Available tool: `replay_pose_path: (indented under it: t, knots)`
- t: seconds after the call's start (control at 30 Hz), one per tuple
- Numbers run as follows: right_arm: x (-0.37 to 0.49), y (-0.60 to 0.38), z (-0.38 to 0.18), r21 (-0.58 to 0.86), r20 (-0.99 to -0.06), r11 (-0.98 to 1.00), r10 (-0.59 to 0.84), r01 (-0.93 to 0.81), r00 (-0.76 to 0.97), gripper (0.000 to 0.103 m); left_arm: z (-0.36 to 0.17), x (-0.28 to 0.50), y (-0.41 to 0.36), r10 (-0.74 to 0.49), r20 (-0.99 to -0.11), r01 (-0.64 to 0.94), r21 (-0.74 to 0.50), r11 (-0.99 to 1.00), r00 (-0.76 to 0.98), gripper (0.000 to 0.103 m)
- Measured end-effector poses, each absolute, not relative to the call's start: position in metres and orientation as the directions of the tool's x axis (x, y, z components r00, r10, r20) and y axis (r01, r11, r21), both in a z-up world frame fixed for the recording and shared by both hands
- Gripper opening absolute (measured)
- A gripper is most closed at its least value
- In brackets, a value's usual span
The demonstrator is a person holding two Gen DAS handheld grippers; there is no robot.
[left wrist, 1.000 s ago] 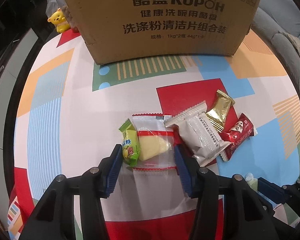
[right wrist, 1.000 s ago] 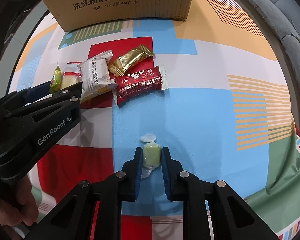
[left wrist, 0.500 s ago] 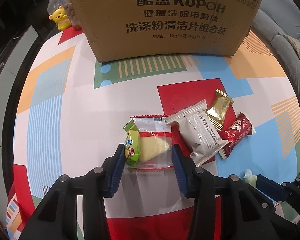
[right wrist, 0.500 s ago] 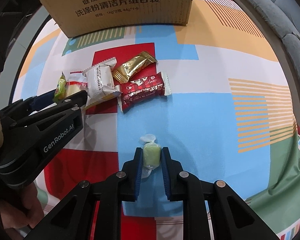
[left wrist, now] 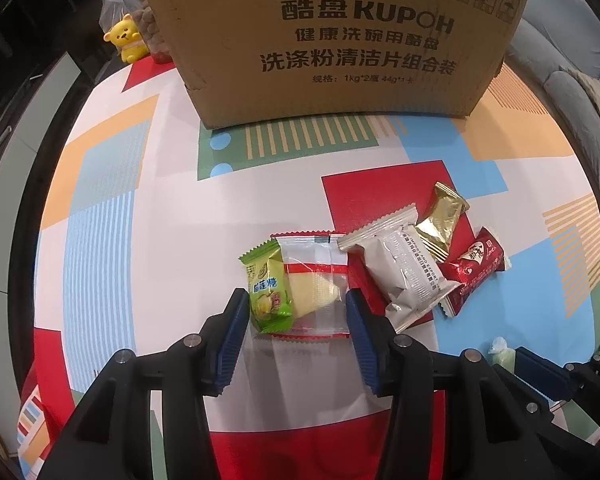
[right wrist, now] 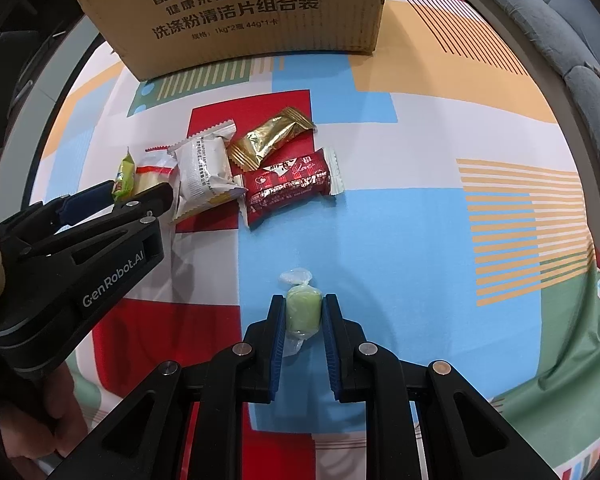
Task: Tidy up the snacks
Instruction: 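Close the right tool on the pale green candy while the left tool grips the green cracker packet, then lift the pale green candy with the right tool while the left tool lifts the green packet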
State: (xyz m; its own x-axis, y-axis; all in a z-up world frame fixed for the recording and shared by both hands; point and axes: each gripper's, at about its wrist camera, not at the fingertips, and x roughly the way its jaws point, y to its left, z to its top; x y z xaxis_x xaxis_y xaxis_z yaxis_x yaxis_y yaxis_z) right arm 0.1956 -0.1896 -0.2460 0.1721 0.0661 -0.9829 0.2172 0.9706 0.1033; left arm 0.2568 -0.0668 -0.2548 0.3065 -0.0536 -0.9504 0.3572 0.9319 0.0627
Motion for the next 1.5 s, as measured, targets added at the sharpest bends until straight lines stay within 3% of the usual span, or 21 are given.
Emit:
replay_pose_path:
  t: [0.67,0.83,1.07,1.3,1.5]
  knots:
    - [0.195,-0.189,-0.242,0.110,-0.980,0.973,0.073,0.201,0.185,0.020,-0.241,0.253,-0.052,-0.063,-0.940,0.326,0.052,0.944,0.334,0.047]
    - [0.195,-0.188,-0.243,0.112,-0.980,0.973,0.075,0.201,0.185,0.020,-0.238,0.251,-0.051,-0.064,-0.939,0.319,0.050,0.946,0.338,0.032]
    - [0.195,-0.188,-0.242,0.114,-0.979,0.972,0.076,0.203,0.189,0.020,-0.232,0.250,-0.055,-0.066,-0.936,0.329,0.055,0.943,0.346,0.023]
    - [0.195,-0.188,-0.242,0.116,-0.979,0.972,0.077,0.203,0.191,0.020,-0.231,0.249,-0.052,-0.059,-0.936,0.322,0.060,0.945,0.347,0.024]
    - [0.198,-0.186,-0.237,0.119,-0.976,0.973,0.078,0.198,0.204,0.020,-0.228,0.253,-0.038,-0.061,-0.931,0.289,0.049,0.956,0.359,0.032]
